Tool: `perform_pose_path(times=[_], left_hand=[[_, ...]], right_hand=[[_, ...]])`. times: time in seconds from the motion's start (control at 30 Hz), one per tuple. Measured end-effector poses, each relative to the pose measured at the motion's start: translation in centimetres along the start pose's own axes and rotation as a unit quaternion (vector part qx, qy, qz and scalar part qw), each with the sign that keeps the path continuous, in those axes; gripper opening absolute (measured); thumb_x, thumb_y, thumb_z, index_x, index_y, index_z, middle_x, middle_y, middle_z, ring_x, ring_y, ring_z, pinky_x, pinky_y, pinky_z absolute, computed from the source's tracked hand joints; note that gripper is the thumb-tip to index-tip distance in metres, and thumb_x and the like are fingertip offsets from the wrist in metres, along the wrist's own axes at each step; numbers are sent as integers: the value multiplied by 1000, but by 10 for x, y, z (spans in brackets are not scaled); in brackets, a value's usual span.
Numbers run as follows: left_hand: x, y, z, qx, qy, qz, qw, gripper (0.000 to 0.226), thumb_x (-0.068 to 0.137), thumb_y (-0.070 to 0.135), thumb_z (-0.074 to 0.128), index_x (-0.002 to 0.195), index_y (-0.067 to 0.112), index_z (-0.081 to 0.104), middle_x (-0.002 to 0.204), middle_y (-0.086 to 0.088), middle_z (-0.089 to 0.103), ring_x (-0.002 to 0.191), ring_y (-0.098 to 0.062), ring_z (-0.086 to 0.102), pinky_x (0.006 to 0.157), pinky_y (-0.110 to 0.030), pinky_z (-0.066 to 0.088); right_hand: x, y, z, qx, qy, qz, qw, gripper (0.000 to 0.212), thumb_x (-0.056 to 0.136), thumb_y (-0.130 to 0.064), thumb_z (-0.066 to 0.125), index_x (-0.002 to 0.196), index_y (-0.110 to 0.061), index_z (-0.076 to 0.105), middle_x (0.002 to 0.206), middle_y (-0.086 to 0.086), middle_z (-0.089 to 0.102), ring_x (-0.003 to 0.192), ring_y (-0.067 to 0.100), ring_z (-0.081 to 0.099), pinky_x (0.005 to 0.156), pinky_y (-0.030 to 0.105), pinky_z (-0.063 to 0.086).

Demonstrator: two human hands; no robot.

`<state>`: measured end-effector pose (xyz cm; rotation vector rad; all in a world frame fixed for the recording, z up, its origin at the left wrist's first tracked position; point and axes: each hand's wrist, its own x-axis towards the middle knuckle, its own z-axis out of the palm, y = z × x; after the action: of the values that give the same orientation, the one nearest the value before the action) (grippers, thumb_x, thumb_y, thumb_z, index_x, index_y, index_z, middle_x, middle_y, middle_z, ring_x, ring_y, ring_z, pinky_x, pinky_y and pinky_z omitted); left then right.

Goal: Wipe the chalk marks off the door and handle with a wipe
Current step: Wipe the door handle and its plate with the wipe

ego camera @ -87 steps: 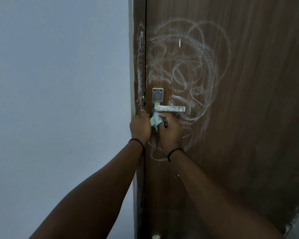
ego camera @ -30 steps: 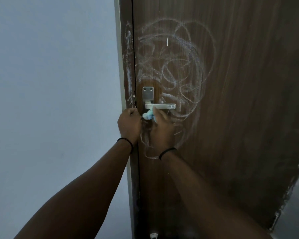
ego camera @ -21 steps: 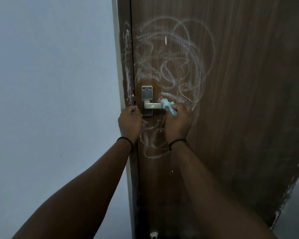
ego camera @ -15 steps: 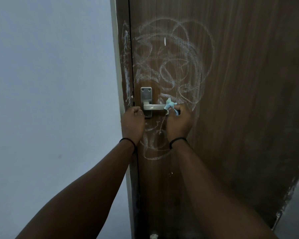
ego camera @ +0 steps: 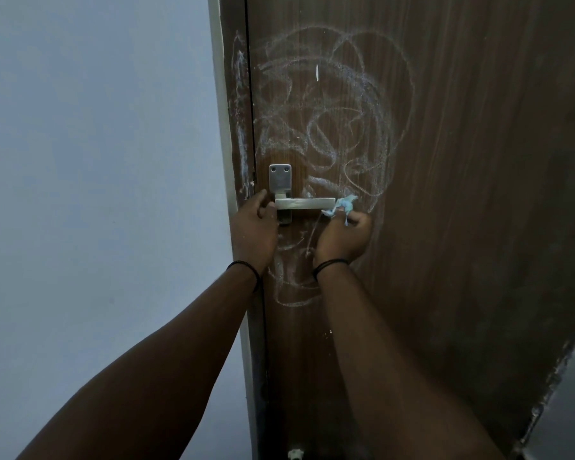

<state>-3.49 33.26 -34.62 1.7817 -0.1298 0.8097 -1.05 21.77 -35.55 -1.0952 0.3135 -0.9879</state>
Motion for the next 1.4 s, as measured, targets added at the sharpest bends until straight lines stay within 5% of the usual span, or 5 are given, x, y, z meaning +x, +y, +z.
perform_pose_path(times=[0.23,0.57,0.8,0.97,1.4], left_hand=[[3,-4,3,7,-7,52,999,29,98,19,54,125,12,65,106,-8,74,94,-13,67,76,1,45],[17,-12,2,-88,-37,-6,995,25,97,8,54,116,8,70,107,-5,74,98,-17,69,91,-38,57],[25,-12,-4,-78,-73,5,994,25,98,9,53,118,6,69,86,-9,71,78,-14,64,84,-34,56],[24,-11,-6,-80,-79,0,994,25,98,7,52,116,6,70,101,-8,73,83,-9,66,76,-17,55],[26,1,-10,-35,-82,-19,996,24,98,8,55,116,4,70,94,-11,73,76,-11,66,73,-17,55]], right_hand=[[-5,2,-7,10,-20,-87,996,8,88,-11,68,91,-8,60,92,6,64,76,8,57,62,2,43],[-32,19,13,-170,-194,-412,874,4,86,-6,67,86,-2,66,94,12,63,91,25,58,84,31,47],[-11,16,9,-189,-75,-323,924,6,88,-9,62,90,-3,60,97,15,57,85,13,48,72,5,31],[-29,15,16,-233,-165,-427,858,4,85,-2,64,88,-1,62,91,16,59,84,27,55,72,33,44],[-25,11,7,-257,-184,-440,841,3,85,-6,64,82,-4,62,85,14,60,77,30,56,68,38,46]])
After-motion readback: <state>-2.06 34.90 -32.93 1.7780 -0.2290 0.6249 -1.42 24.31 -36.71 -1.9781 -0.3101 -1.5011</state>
